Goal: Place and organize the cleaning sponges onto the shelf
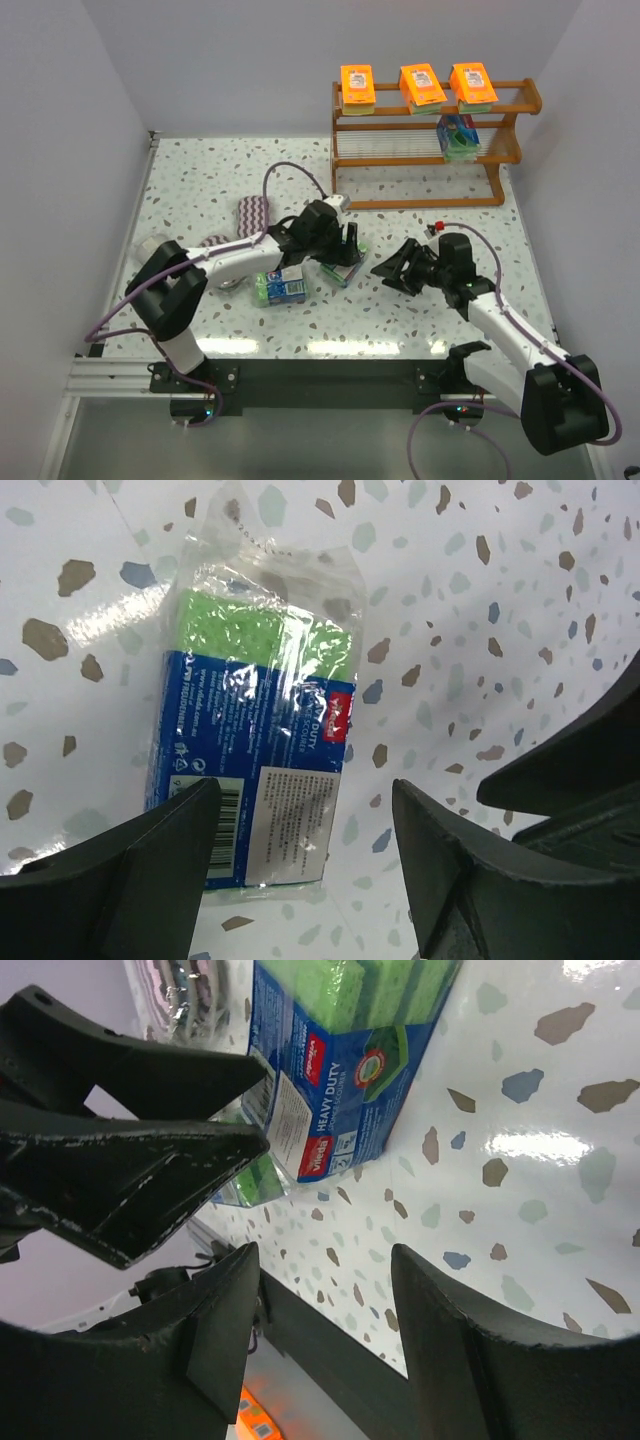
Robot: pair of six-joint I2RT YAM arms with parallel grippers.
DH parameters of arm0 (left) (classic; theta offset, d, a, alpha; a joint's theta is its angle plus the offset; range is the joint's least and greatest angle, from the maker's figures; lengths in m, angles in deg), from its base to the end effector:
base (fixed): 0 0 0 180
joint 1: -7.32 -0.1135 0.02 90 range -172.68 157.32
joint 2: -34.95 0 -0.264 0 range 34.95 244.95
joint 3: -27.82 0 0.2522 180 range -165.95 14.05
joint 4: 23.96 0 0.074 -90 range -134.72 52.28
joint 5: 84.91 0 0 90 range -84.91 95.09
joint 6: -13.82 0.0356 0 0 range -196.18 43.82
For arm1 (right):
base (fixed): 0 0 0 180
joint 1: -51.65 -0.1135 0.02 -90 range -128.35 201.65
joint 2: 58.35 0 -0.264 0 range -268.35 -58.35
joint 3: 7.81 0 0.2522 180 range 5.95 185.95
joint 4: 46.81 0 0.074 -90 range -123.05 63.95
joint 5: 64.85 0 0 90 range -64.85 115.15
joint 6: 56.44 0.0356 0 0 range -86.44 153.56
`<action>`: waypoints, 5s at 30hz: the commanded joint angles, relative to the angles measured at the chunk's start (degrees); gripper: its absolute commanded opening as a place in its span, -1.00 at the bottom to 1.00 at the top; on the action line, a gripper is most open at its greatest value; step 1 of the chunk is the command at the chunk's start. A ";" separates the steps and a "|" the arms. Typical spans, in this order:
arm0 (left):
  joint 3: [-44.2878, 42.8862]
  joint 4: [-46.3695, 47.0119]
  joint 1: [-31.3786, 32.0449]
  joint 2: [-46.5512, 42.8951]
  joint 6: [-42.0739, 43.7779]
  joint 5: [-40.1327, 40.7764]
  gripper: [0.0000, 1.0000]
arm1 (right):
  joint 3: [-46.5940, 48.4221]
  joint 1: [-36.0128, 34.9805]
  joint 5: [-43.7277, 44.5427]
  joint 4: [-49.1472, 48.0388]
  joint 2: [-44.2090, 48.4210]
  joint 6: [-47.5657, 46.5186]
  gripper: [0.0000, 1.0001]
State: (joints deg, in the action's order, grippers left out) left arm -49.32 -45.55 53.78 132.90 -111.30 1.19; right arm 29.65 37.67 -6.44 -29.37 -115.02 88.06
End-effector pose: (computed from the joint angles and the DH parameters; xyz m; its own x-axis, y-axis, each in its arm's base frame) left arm 0.2553 -0.2722 0.2115 -0.8159 0.0254 -0.5776 0.3526 0.8136 -0.4623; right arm 0.1865 0.0656 0.1888 -0.8359 0.5065 -0.2113 0.1152 0.5384 0.8347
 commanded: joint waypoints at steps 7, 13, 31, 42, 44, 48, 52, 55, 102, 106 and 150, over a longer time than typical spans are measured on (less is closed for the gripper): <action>2.38 -2.61 -1.80 -12.69 -0.92 13.12 0.43 | 4.24 -0.26 2.42 5.11 1.12 -2.21 0.18; 3.61 -4.55 -7.96 -8.85 0.57 13.39 -1.00 | 4.77 -0.17 1.63 5.28 0.77 -2.56 0.18; -0.52 0.54 2.67 2.41 2.16 -2.25 -1.00 | 5.74 -0.26 2.24 9.23 -0.11 -3.44 0.19; 0.97 4.41 7.07 3.91 -2.86 -5.25 -1.00 | 8.37 -0.17 8.38 21.53 -0.20 -3.70 0.26; 1.50 4.15 7.07 3.65 -3.12 -4.71 -1.00 | 8.46 -0.17 8.83 21.45 -0.72 -3.44 0.27; 2.38 3.79 7.07 2.60 -3.30 -3.22 -1.00 | 7.76 -0.26 6.64 16.55 -4.15 -2.39 0.28; 3.17 3.35 7.07 1.72 -3.65 -2.43 -1.00 | 6.27 -0.17 4.53 9.17 -8.28 0.42 0.26; 4.13 3.27 7.07 0.05 -4.35 -1.55 -1.00 | 4.87 -0.26 3.29 2.22 -11.36 3.32 0.22; 8.97 -27.49 3.38 -47.24 -12.52 26.57 -1.00 | 41.86 19.16 0.92 -8.78 -31.31 19.51 -1.00; 9.50 -27.93 3.38 -48.20 -12.70 27.28 -1.00 | 44.76 19.16 1.70 -8.16 -33.86 19.15 -1.00; 15.90 -32.50 3.20 -46.63 -19.72 30.00 -0.98 | 42.31 18.55 -0.30 -6.60 -27.72 17.23 0.28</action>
State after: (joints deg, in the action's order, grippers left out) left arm -35.94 -74.80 57.32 85.53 -127.67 28.38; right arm 73.06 56.53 -2.03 -40.28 -149.70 110.70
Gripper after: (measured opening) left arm 0.057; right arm 0.633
